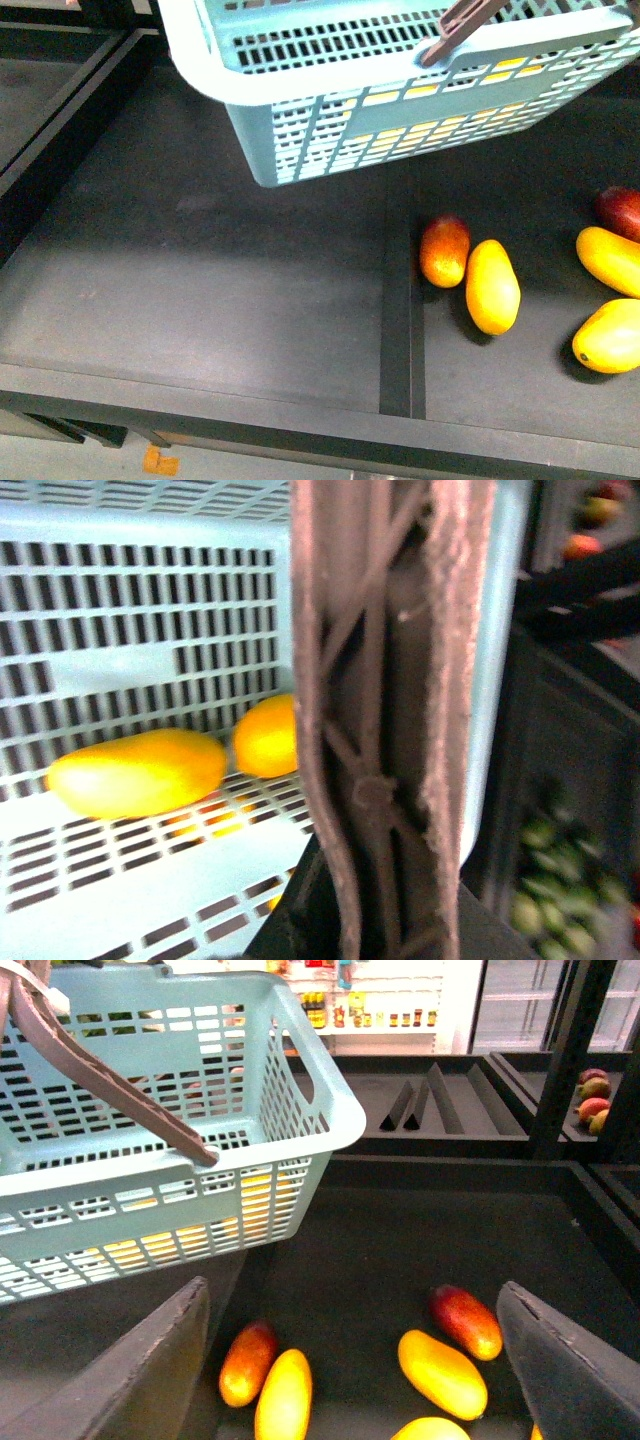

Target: Pick lemon and mango into basket

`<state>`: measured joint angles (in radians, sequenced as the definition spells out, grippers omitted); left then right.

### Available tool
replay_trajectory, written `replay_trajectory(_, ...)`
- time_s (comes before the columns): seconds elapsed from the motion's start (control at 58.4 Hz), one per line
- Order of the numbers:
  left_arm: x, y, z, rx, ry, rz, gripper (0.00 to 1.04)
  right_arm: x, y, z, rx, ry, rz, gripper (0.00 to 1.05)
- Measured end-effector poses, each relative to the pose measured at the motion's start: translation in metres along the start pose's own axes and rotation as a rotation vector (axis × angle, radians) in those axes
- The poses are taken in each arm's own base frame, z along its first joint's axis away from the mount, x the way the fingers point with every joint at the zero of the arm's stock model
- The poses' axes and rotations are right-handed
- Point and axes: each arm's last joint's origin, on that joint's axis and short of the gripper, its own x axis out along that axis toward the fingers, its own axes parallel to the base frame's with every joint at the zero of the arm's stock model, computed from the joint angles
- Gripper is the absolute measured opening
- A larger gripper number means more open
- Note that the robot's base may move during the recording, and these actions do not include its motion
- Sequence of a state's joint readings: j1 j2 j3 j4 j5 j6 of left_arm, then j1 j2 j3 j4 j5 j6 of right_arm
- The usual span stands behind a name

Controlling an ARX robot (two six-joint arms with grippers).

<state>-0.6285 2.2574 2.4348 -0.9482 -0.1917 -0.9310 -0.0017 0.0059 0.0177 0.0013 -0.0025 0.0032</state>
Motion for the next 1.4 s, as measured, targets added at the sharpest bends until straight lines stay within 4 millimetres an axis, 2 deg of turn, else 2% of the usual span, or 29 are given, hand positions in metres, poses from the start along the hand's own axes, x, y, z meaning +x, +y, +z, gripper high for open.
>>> replay_trajectory(0.103, 0.011, 0.008, -0.004, -0.002, -0.058, 0.090, 0.05, 0.000, 0.000, 0.000, 0.000, -0.001, -0.003, 0.96)
replay_trajectory(0.24, 0.030, 0.029, -0.002, -0.028, -0.080, 0.161, 0.05, 0.000, 0.000, 0.000, 0.000, -0.001, -0.003, 0.96)
replay_trajectory(0.394, 0.045, 0.054, 0.017, -0.226, -0.088, 0.137, 0.05, 0.000, 0.000, 0.000, 0.000, -0.001, -0.003, 0.96)
replay_trajectory(0.548, 0.055, 0.060, 0.034, -0.396, -0.128, 0.091, 0.05, 0.000, 0.000, 0.000, 0.000, -0.001, -0.003, 0.96)
replay_trajectory(0.668, 0.069, 0.068, 0.060, -0.574, -0.205, 0.078, 0.05, 0.000, 0.000, 0.000, 0.000, -0.001, -0.003, 0.96)
replay_trajectory(0.719, 0.084, 0.083, 0.077, -0.674, -0.272, 0.118, 0.05, 0.000, 0.000, 0.000, 0.000, -0.001, -0.003, 0.96)
replay_trajectory(0.753, 0.088, 0.087, 0.080, -0.694, -0.285, 0.129, 0.05, 0.000, 0.000, 0.000, 0.000, -0.001, -0.003, 0.96)
replay_trajectory(0.805, 0.106, 0.107, 0.091, -0.757, -0.338, 0.194, 0.05, 0.000, 0.000, 0.000, 0.000, -0.001, -0.003, 0.96)
replay_trajectory(0.924, 0.141, 0.143, 0.100, -0.871, -0.392, 0.262, 0.05, 0.000, 0.000, 0.000, 0.000, -0.001, -0.003, 0.96)
replay_trajectory(1.044, 0.151, 0.145, 0.101, -0.966, -0.397, 0.206, 0.05, 0.000, 0.000, 0.000, 0.000, -0.001, -0.003, 0.96)
replay_trajectory(1.164, 0.152, 0.135, 0.096, -1.006, -0.344, 0.147, 0.05, 0.000, 0.000, 0.000, 0.000, -0.001, -0.003, 0.96)
replay_trajectory(1.233, 0.160, 0.130, 0.086, -1.018, -0.285, 0.134, 0.05, 0.000, 0.000, 0.000, 0.000, -0.001, -0.003, 0.96)
replay_trajectory(1.335, 0.177, 0.140, 0.070, -1.025, -0.210, 0.144, 0.05, 0.000, 0.000, 0.000, 0.000, -0.001, -0.003, 0.96)
replay_trajectory(1.404, 0.172, 0.142, 0.061, -0.995, -0.175, 0.168, 0.05, 0.000, 0.000, 0.000, 0.000, -0.001, -0.003, 0.96)
